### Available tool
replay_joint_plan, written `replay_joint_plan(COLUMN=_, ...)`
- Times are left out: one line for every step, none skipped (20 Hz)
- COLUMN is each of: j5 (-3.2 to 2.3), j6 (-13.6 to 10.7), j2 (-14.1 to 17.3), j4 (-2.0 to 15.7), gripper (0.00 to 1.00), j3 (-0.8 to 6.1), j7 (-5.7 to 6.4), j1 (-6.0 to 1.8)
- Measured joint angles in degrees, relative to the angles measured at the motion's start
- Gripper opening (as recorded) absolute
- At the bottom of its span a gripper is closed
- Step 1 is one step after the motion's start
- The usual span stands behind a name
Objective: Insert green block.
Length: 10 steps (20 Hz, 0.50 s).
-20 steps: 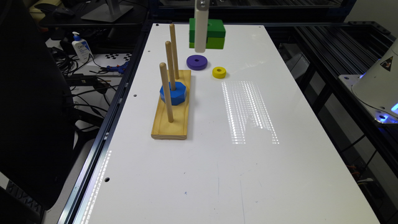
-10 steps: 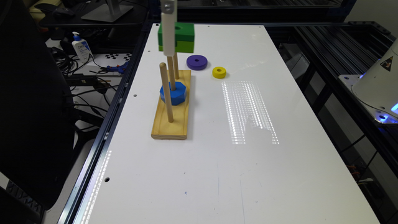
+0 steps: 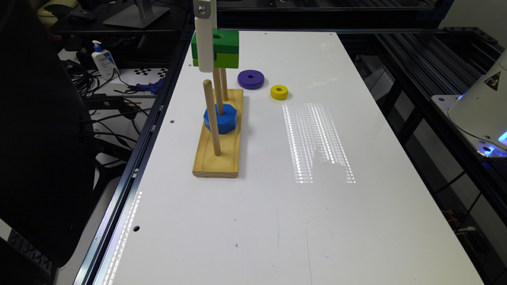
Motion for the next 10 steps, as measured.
replay_joint_plan(j5=-0.02, j6=0.03, j2=0.16, j4=0.0, gripper=0.0, j3=0.0, j7=0.0, j1=0.0)
replay_joint_plan(j5=-0.02, j6=0.04, j2=0.27, j4=0.0, gripper=0.0, j3=0.0, j7=0.0, j1=0.0)
replay_joint_plan(j5=-0.02, j6=0.04, j2=0.33, j4=0.0, gripper=0.0, j3=0.0, j7=0.0, j1=0.0)
replay_joint_plan(j5=-0.03, j6=0.04, j2=0.38, j4=0.0, gripper=0.0, j3=0.0, j7=0.0, j1=0.0)
replay_joint_plan(j5=-0.03, j6=0.04, j2=0.39, j4=0.0, gripper=0.0, j3=0.0, j7=0.0, j1=0.0)
replay_joint_plan(j5=-0.03, j6=0.04, j2=0.4, j4=0.0, gripper=0.0, j3=0.0, j7=0.01, j1=0.0)
replay_joint_plan(j5=-0.03, j6=0.04, j2=0.41, j4=0.0, gripper=0.0, j3=0.0, j7=0.01, j1=0.01)
replay_joint_plan(j5=-0.03, j6=0.04, j2=0.44, j4=0.0, gripper=0.0, j3=0.0, j7=0.01, j1=0.02)
replay_joint_plan(j5=-0.04, j6=0.08, j2=0.6, j4=-0.01, gripper=0.0, j3=0.0, j7=0.01, j1=0.04)
replay_joint_plan(j5=-0.06, j6=0.18, j2=0.85, j4=-0.01, gripper=0.0, j3=0.0, j7=0.02, j1=0.05)
